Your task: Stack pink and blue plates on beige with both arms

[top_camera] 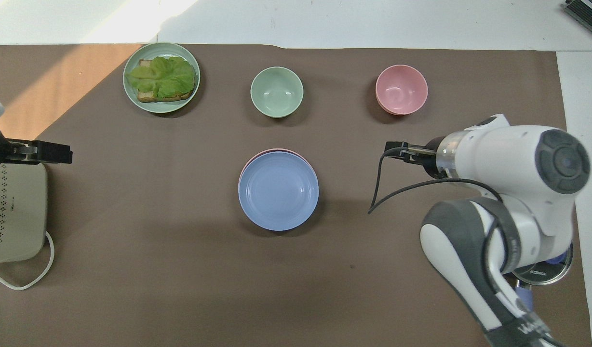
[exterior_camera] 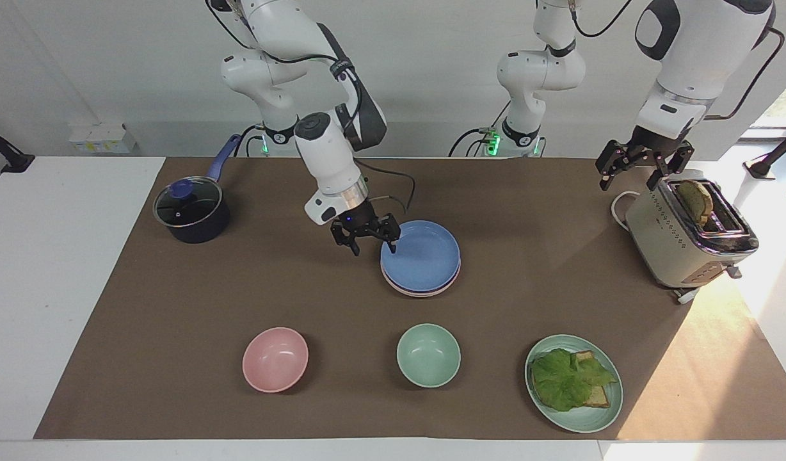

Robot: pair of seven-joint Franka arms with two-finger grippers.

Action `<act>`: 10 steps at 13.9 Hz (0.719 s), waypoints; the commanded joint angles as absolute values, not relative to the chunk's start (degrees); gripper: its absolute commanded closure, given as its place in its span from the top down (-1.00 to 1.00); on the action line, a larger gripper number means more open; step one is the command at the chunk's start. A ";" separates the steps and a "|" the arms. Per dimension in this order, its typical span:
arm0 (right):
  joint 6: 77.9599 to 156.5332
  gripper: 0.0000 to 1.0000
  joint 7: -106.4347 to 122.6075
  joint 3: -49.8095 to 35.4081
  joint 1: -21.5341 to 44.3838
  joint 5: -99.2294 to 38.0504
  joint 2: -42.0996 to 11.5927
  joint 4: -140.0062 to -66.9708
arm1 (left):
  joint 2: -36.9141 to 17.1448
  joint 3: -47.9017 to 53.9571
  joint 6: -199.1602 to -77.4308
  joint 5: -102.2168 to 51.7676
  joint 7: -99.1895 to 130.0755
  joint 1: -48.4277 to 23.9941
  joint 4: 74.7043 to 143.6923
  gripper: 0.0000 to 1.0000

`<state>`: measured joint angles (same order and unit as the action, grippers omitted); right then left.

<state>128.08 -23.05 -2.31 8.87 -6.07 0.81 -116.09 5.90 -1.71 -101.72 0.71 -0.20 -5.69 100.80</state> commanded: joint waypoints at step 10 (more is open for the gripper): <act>88.61 1.00 -7.38 -2.90 -5.19 2.55 -0.78 -89.23 | 5.19 -1.93 -100.72 1.41 -0.62 -5.36 99.32 1.00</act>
